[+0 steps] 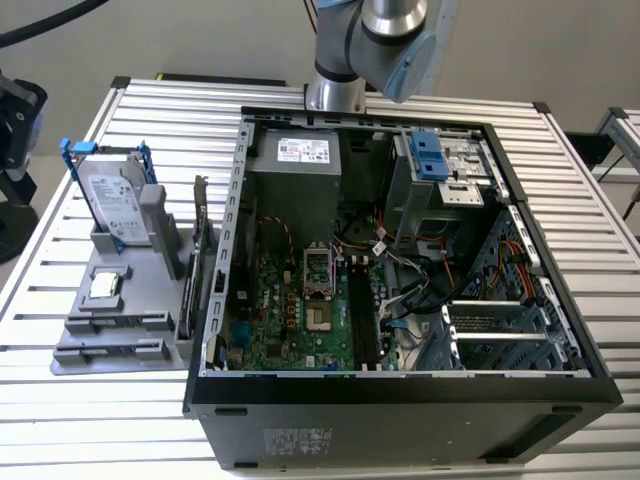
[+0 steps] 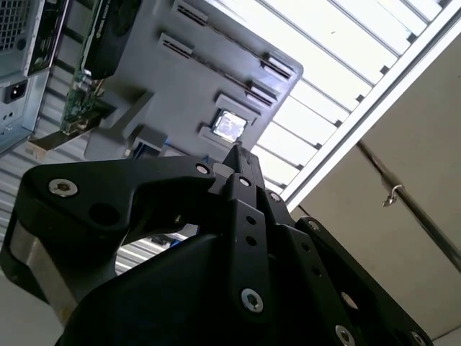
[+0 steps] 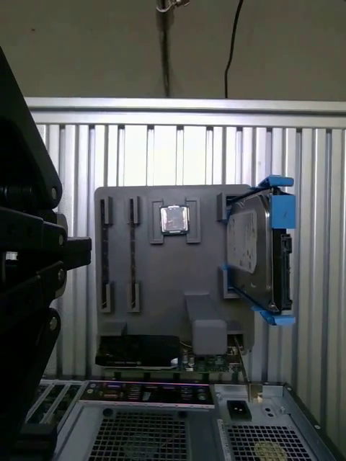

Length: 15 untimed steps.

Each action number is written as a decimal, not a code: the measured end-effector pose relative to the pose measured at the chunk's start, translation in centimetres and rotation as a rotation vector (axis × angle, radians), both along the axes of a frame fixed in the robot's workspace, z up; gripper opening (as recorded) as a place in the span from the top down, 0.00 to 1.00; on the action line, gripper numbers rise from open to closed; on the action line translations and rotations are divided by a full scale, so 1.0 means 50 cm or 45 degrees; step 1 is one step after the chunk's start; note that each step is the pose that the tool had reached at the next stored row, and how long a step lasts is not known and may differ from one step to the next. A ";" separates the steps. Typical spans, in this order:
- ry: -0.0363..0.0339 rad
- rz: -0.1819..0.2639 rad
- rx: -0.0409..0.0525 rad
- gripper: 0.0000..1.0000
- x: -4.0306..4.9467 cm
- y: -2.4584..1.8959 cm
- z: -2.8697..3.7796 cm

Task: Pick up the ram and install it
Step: 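Pick up the ram and move it above insertion slot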

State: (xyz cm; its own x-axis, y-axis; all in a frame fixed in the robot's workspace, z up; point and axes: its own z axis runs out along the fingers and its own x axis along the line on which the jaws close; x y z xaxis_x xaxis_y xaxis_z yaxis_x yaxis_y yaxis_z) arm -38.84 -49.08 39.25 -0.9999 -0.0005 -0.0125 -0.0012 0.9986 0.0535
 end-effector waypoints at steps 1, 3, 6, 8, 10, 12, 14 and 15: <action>0.0000 0.000 0.000 1.00 0.000 -0.0016 0.000; 0.0002 0.000 0.000 1.00 0.000 -0.0051 0.000; 0.0005 0.000 0.000 1.00 0.000 -0.0102 0.000; 0.0006 0.000 0.000 1.00 0.000 -0.0136 0.000; 0.0007 0.000 0.000 1.00 0.000 -0.0167 0.000; 0.0009 0.000 0.000 1.00 0.000 -0.0185 0.000; 0.0009 0.000 0.000 1.00 0.000 -0.0206 0.000; 0.0010 0.000 0.000 1.00 0.000 -0.0221 0.000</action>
